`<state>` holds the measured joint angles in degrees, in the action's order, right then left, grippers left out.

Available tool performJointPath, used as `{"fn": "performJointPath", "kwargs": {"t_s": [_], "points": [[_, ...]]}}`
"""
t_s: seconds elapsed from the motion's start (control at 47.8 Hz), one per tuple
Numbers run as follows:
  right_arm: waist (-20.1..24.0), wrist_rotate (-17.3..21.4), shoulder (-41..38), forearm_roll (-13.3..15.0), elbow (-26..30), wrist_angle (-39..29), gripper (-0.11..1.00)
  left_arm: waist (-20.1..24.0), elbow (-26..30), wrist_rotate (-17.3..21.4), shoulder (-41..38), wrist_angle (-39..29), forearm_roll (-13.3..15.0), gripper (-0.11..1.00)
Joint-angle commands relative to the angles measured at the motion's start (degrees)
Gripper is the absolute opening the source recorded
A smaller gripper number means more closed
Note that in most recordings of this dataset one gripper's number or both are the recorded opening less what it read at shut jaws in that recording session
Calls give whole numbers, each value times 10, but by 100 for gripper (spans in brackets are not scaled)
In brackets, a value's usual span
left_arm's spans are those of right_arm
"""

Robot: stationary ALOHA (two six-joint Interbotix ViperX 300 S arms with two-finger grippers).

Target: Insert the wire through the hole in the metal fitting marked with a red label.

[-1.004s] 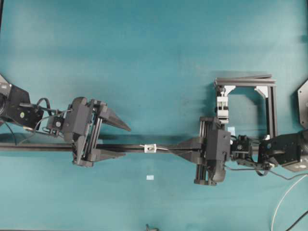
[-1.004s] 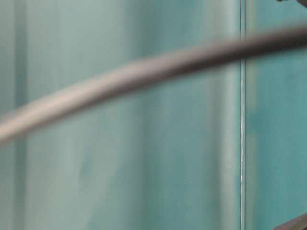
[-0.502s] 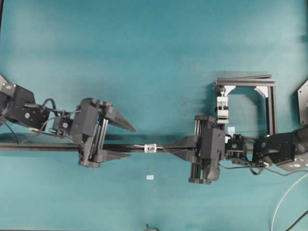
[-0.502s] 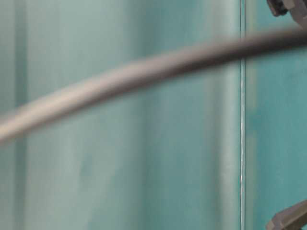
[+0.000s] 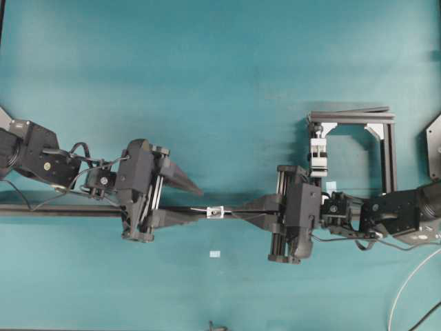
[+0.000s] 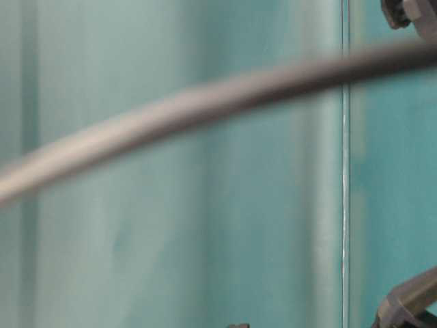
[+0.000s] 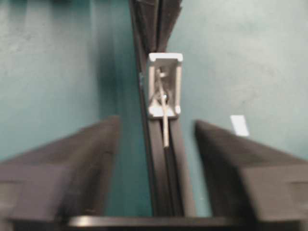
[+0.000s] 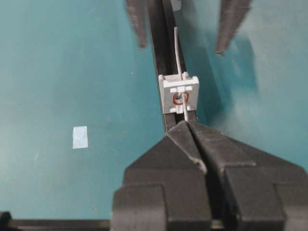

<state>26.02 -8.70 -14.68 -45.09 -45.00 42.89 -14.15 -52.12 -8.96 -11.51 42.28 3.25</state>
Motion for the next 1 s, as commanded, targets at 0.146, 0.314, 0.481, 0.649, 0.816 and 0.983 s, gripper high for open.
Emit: {"fn": "performJointPath", "kwargs": {"t_s": [0.146,0.314,0.481,0.649,0.816,0.983], "points": [[-1,-1,10,2,7,2,-1,2,-1,-11,10,-2,1,-9],[-1,-1,10,2,7,2,-1,2,-1,-11,14,-6,1,-10],[-1,0,10,2,9,2,-1,2,-2,-11,19,-6,1,-10],[-1,1,11,2,11,2,-1,2,-2,-11,20,-11,1,-10],[-1,1,14,2,11,-11,-1,2,-1,-11,19,-17,1,-10],[-1,4,14,2,11,-15,-1,2,-1,-11,20,-17,1,-10]]}}
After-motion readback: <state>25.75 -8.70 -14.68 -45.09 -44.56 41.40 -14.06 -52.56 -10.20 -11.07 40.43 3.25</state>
